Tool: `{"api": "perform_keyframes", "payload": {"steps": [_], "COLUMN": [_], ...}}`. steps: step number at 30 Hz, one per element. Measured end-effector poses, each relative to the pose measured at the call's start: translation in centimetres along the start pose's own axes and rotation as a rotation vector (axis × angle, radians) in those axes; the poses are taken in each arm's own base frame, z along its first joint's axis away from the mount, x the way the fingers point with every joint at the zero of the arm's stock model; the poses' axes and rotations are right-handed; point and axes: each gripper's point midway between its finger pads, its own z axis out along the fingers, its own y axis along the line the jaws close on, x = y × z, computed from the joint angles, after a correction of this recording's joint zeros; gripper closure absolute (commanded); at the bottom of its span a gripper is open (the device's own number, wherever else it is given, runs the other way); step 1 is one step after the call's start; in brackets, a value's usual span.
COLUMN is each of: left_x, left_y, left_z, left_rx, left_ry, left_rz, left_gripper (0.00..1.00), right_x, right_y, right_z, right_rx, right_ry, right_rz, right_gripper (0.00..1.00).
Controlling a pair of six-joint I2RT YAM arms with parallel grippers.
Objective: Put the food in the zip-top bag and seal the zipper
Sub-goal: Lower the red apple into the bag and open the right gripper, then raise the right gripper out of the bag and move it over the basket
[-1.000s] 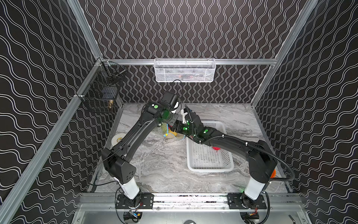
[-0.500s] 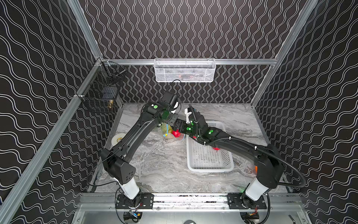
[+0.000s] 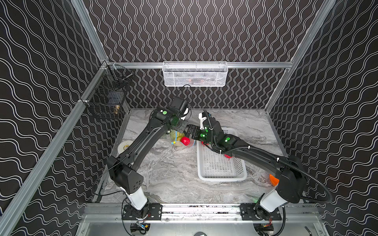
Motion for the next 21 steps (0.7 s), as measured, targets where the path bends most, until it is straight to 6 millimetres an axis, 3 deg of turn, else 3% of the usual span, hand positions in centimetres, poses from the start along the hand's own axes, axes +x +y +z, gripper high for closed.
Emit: {"api": "perform_keyframes", "payload": {"steps": [21], "left_x": [0.2], "left_y": [0.0], "left_z": [0.0], "left_rx": [-0.001], "left_ry": [0.000], "left_rz": [-0.001], "left_gripper": [1.00], "right_x": [-0.3], "right_y": [-4.9], "right_z": [-1.5], "right_rx": [0.182], "right_ry": [0.007], "right_rz": [-0.009], "right_gripper": [0.01]}}
